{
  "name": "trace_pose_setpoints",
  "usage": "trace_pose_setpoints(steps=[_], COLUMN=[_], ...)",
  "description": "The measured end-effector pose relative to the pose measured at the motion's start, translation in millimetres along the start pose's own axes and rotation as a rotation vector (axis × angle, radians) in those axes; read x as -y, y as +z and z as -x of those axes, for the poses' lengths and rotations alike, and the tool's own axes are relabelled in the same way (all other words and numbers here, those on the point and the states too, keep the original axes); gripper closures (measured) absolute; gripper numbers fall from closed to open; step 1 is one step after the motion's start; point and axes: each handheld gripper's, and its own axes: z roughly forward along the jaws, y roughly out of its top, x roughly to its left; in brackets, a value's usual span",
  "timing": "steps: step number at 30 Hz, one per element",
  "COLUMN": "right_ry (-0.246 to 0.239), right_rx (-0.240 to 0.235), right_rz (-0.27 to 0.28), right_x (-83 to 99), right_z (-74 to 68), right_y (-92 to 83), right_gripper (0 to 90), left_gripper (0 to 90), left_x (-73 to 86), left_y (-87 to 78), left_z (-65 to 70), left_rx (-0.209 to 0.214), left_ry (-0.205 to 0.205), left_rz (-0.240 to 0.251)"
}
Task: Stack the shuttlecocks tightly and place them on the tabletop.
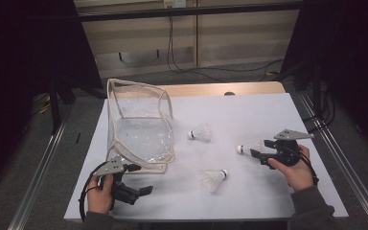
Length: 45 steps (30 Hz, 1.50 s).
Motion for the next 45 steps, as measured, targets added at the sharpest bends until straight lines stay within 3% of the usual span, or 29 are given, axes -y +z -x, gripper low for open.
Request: trace_pose_setpoints(steps=[18, 45], right_ry=[-0.016, -0.04], right_rx=[-0.011, -0.018], right_rz=[-0.042, -0.074], right_x=[6.4, 8.3], right_z=[-2.2, -4.1], right_y=[11.3, 19.0], right_gripper=[28.2, 50.3], left_gripper=[2.4, 2.4], left_x=[-0.4, -0.8], left_y=[0.2, -0.9], left_z=[0.2, 0.1], left_rx=[0.0, -0.002], left_ry=[0.001, 0.004], left_rz=[0.002, -0.001])
